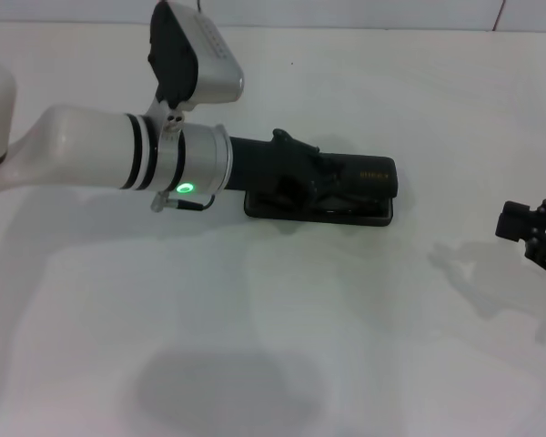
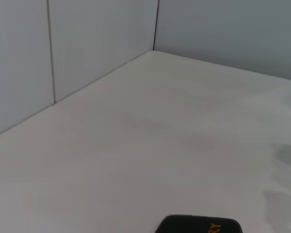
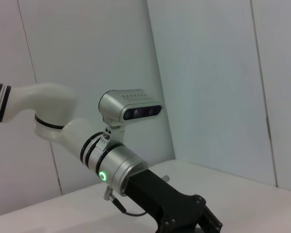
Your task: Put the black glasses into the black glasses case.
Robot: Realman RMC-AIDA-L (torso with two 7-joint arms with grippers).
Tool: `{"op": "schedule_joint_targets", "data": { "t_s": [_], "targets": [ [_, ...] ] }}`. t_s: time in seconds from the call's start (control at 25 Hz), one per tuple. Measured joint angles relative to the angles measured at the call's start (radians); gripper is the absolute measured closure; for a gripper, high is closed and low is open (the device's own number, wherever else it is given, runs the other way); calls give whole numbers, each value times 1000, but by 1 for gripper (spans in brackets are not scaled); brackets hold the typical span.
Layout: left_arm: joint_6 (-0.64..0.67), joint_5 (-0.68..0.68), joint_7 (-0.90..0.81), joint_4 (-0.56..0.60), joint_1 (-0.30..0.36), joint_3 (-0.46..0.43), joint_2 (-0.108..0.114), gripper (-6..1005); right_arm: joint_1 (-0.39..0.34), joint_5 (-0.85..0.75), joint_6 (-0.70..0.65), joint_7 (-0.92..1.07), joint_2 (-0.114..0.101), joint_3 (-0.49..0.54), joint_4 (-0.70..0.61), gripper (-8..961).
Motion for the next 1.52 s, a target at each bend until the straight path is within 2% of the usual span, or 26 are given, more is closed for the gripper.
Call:
{"op": "schedule_joint_targets", "data": {
  "t_s": [0.36,0.48,0.72,0.8,1.0,1.12,1.32,1.52],
  "targets": [
    [6,2,5,6,23,-1,0,776,0,0,-13,0,0,-1,0,813],
    [46,-1,9,52,46,-6,-4,773,0,0,-17,0,0,1,0,812],
    [268,-71,-25,329,202,-44,-5,769,2,-4,-50,-8,-1,8,-6,811],
    [395,-87,-82,417,249,-121,0,767,7,-6,-89,-37,-2,9,-11,810],
    [697,-112,-98,455,289,-297,5,763,37,6,-176,-97,-1,7,-2,809],
    [807,-113,-98,448,309,-345,16,761,58,31,-224,-95,0,1,1,608],
    [857,-118,-96,451,368,-379,24,538,84,96,-304,-88,2,3,1,409],
    [868,-115,-62,429,390,-394,27,477,119,106,-313,-33,2,5,1,200]
  ]
}}
